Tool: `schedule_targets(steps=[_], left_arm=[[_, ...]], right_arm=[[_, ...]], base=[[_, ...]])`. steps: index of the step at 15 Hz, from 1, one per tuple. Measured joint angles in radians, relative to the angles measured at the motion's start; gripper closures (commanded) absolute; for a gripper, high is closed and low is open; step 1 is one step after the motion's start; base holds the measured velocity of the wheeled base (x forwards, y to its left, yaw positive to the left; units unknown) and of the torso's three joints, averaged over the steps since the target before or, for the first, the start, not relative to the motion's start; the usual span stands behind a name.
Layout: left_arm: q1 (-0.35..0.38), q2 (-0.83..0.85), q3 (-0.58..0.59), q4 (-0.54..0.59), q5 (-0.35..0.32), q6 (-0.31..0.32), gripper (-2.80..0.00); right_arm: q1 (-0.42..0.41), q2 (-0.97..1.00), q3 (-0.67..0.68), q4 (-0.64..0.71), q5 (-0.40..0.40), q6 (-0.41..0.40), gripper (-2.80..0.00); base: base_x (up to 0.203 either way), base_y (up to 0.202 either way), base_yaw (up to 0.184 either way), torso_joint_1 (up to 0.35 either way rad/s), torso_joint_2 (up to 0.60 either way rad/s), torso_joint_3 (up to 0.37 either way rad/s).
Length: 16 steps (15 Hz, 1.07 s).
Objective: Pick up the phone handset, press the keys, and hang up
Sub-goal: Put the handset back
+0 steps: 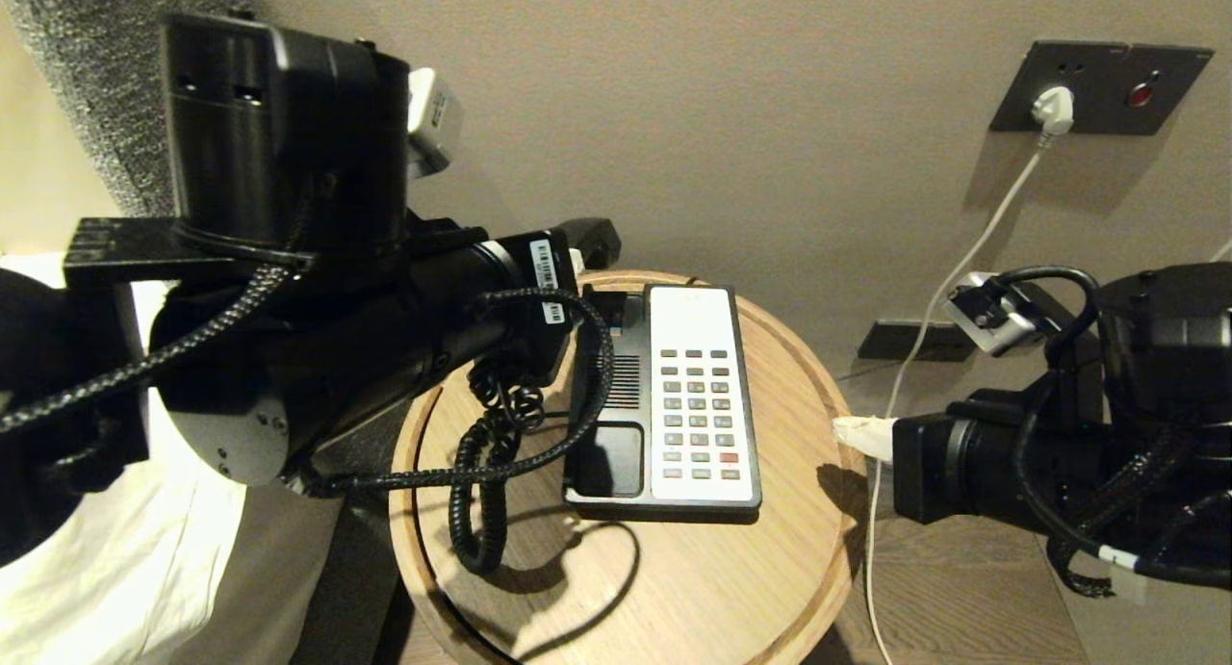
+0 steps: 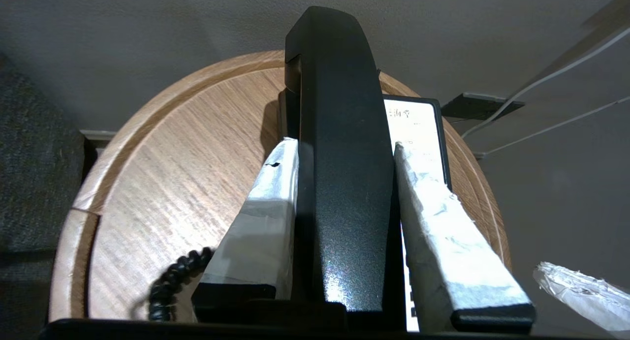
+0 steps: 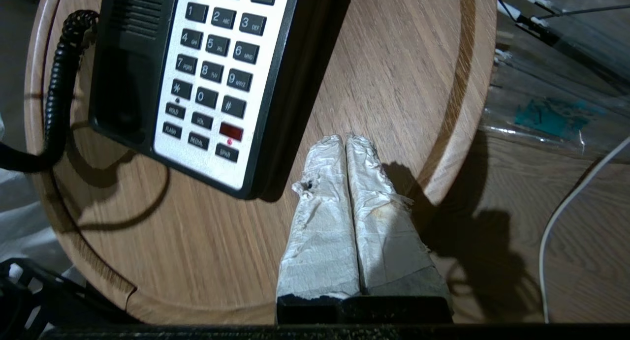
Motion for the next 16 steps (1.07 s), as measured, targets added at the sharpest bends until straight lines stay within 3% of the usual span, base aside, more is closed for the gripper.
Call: schedule_targets(steps=[7,16], left_arm=[[-0.006,0.077,-0.032,0.009,0.001,-0.016,0.00],[-0.024,0.121,-0.040,0.028,0.003,-0.021,0.00]], right_arm=[[-0.072,0.024,0.026,-0.028,-0.009,0.013,0.00],[-0.093,0.045,0.035,-0.029,-0.006,0.015,0.00]], base=[[0.000,0.000,0.000,0.000,0.00,0.000],[0.000,0.000,0.000,0.000,0.00,0.000]])
